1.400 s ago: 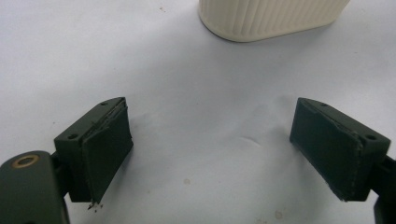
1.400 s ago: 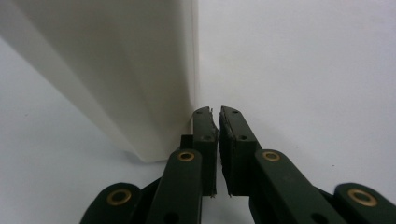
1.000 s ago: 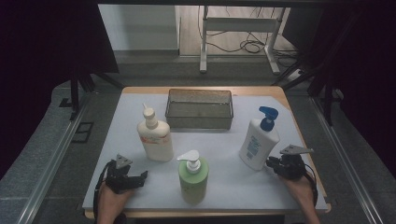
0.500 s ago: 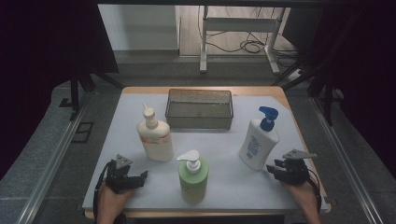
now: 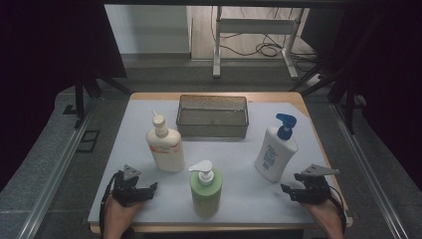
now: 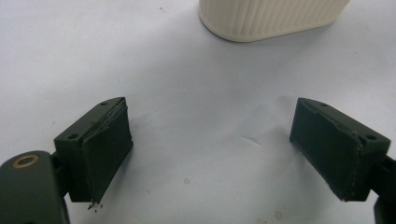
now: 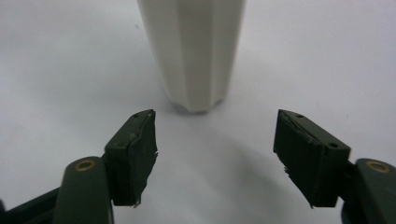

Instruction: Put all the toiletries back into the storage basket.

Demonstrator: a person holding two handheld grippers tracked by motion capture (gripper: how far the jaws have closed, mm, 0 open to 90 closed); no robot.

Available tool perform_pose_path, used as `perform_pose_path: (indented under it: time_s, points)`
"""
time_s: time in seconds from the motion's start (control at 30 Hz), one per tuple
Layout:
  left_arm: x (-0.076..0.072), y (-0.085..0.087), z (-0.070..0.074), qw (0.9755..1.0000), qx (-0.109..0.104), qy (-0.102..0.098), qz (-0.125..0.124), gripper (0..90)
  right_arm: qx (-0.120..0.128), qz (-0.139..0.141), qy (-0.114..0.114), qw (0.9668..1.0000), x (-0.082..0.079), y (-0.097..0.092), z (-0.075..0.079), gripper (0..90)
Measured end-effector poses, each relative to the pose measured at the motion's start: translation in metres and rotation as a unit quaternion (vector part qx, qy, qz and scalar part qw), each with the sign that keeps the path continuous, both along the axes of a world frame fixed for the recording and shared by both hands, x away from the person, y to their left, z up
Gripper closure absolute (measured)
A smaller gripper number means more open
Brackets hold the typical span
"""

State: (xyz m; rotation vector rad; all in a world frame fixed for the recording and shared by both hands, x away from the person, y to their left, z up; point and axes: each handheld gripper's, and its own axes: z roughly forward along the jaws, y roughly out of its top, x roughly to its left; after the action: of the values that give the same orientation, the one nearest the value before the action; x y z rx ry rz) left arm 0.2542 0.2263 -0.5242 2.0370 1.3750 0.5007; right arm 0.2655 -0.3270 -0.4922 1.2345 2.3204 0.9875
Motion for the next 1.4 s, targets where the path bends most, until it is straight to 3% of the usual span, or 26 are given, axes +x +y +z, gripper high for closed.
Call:
perform_pose_path:
  time_s: [0.17,0.3,0.73,1.0,1.1,1.4]
  points:
    - [0.0,0.0,0.0,1.0,0.0,0.0,0.0,11.9,0.023,0.007,-0.021,0.9995,-0.001,0.005,0.01,20.9]
    - [0.0,0.0,0.0,1.0,0.0,-0.001,0.0,12.0,0.023,0.009,-0.027,0.9993,0.001,0.008,0.015,14.4]
    - [0.0,0.0,0.0,1.0,-0.001,-0.001,0.001,11.9,0.05,0.027,-0.047,0.9973,0.014,0.018,0.042,7.5]
    - [0.0,0.0,0.0,1.0,-0.001,-0.001,0.001,11.9,0.049,0.03,-0.063,0.9964,0.024,0.023,0.057,4.5]
    - [0.0,0.0,0.0,1.0,0.0,-0.001,0.001,12.0,0.06,0.033,-0.073,0.995,0.027,0.024,0.061,4.0]
    - [0.0,0.0,0.0,1.0,-0.001,-0.001,0.001,12.0,0.057,0.036,-0.073,0.9951,0.036,0.031,0.071,8.3]
